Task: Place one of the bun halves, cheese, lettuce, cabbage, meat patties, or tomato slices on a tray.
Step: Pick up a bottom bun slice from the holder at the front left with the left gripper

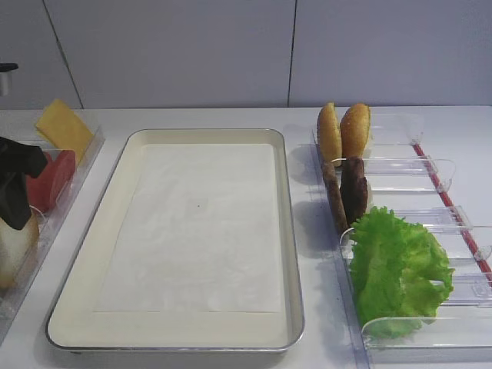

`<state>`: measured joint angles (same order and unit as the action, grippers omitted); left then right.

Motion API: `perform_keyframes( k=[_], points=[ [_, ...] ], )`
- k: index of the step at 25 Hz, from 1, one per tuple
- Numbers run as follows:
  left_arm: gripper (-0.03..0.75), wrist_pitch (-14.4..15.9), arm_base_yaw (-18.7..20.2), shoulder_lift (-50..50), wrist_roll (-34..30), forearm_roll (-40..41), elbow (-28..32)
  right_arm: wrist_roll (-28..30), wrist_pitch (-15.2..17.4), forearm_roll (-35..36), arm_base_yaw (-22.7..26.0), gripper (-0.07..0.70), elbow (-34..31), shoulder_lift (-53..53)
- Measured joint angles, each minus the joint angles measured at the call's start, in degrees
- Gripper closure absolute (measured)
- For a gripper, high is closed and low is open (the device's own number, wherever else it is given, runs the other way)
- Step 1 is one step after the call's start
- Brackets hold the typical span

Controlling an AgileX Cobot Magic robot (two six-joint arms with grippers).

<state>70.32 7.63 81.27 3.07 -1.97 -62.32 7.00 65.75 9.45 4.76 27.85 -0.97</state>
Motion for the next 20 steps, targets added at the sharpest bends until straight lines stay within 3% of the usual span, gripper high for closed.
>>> perform_keyframes(
  k=[20],
  points=[
    [0.302,-0.71,0.0,-0.11,2.33,1.36,1.14,-0.1,0.0,0.0,0.0,0.132,0.0,0.0]
  ],
)
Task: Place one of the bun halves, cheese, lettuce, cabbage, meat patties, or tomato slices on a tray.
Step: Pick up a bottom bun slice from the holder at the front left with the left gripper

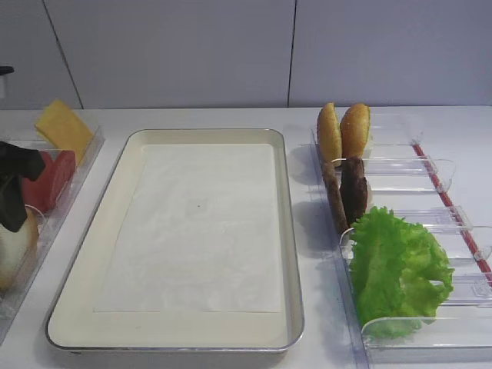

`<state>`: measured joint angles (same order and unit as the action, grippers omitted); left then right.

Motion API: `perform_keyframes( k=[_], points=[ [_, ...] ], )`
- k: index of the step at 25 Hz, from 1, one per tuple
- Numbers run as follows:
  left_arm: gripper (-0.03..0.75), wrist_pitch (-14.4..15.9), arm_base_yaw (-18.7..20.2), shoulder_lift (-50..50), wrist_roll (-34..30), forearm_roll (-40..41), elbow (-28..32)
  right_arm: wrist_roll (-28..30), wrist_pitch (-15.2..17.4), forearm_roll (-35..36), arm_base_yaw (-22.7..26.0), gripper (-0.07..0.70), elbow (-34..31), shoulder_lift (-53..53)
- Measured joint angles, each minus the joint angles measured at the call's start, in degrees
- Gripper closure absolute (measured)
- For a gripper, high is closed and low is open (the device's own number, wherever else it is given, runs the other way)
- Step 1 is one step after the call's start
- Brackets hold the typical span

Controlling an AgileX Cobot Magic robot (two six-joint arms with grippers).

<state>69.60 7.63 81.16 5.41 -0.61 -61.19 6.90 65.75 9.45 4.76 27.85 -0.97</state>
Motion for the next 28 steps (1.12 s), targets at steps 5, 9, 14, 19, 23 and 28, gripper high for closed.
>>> perform_keyframes(
  k=[5,9,14,19,23,28],
  points=[
    [0.302,0.0,0.0,0.0,0.15,0.0,0.0,0.0,0.0,0.0,0.0,0.132,0.0,0.0],
    [0.302,-0.04,0.0,0.1,0.28,-0.04,0.0,0.0,-0.08,0.0,0.0,0.132,0.0,0.0],
    [0.302,-0.13,0.0,0.1,0.42,-2.29,0.0,0.0,-0.08,0.0,0.0,0.131,0.0,0.0],
    [0.302,-0.13,0.0,0.0,1.12,-3.52,0.0,0.0,-0.08,0.0,0.0,0.131,0.0,0.0],
    [0.302,-0.26,0.0,-0.11,1.43,-4.97,0.0,0.0,-0.08,0.0,0.0,0.131,0.0,0.0],
    [0.302,-0.26,0.0,-0.19,1.5,-5.41,0.0,0.0,-0.08,0.0,0.0,0.131,0.0,0.0]
  ],
)
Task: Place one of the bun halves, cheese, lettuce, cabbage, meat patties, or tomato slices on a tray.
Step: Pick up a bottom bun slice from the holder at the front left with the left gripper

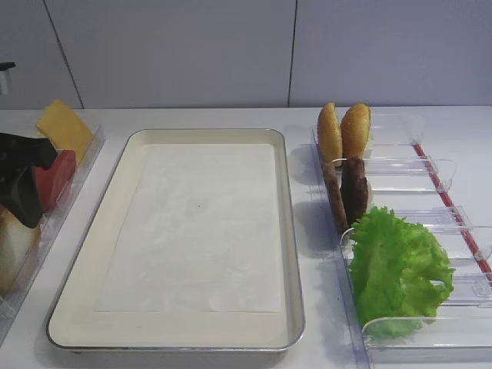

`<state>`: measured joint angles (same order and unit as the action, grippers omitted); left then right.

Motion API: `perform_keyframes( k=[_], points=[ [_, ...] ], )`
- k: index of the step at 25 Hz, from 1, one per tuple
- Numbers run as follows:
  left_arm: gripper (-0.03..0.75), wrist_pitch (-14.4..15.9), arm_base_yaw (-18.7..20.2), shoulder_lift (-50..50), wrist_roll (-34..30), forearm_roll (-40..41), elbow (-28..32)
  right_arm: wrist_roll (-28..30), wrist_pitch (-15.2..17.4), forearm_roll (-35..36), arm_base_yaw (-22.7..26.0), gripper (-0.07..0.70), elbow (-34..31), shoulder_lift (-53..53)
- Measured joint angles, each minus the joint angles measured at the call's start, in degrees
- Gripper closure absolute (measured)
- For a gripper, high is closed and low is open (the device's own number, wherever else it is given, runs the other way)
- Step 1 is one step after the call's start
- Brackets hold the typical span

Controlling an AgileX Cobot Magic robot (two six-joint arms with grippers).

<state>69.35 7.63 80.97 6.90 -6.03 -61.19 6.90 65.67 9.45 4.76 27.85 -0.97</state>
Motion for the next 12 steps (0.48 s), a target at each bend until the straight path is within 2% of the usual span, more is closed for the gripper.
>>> perform_keyframes(
  k=[12],
  points=[
    [0.302,0.27,0.0,-0.75,1.19,-0.13,-0.13,0.0,0.0,0.0,0.0,0.132,0.0,0.0]
  ],
)
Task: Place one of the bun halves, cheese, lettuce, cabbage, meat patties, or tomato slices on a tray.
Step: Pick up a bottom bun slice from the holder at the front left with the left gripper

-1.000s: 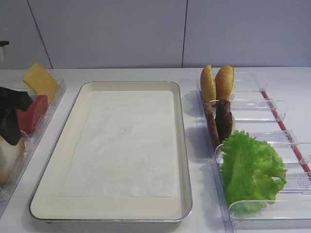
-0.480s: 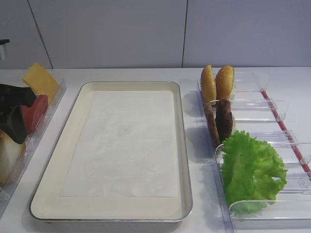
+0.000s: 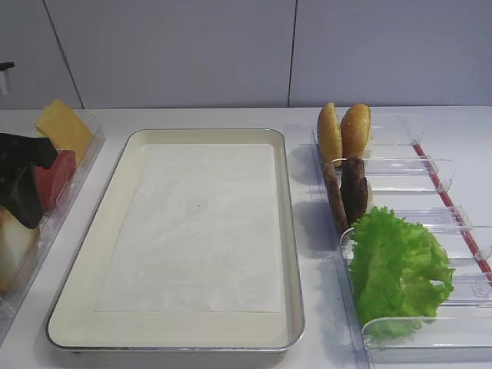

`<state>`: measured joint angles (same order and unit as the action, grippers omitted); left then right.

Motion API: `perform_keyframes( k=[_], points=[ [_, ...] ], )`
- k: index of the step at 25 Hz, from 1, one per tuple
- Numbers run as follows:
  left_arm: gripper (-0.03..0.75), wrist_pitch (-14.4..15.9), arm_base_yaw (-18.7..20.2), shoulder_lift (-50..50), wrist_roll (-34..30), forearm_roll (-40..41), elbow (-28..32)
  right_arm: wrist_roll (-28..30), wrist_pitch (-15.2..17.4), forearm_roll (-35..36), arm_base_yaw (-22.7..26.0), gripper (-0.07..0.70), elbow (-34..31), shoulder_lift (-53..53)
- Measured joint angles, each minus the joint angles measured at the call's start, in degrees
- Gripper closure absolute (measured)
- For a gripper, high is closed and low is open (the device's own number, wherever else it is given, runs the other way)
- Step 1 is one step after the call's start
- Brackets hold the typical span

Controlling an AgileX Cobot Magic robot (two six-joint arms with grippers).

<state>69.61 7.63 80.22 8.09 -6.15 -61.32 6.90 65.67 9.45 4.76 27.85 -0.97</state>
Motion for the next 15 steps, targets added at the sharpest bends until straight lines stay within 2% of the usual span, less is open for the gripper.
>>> perform_keyframes(
  k=[15],
  points=[
    [0.302,0.36,0.0,0.1,0.55,2.5,-0.4,0.0,0.0,0.0,0.0,0.132,0.0,0.0]
  ],
)
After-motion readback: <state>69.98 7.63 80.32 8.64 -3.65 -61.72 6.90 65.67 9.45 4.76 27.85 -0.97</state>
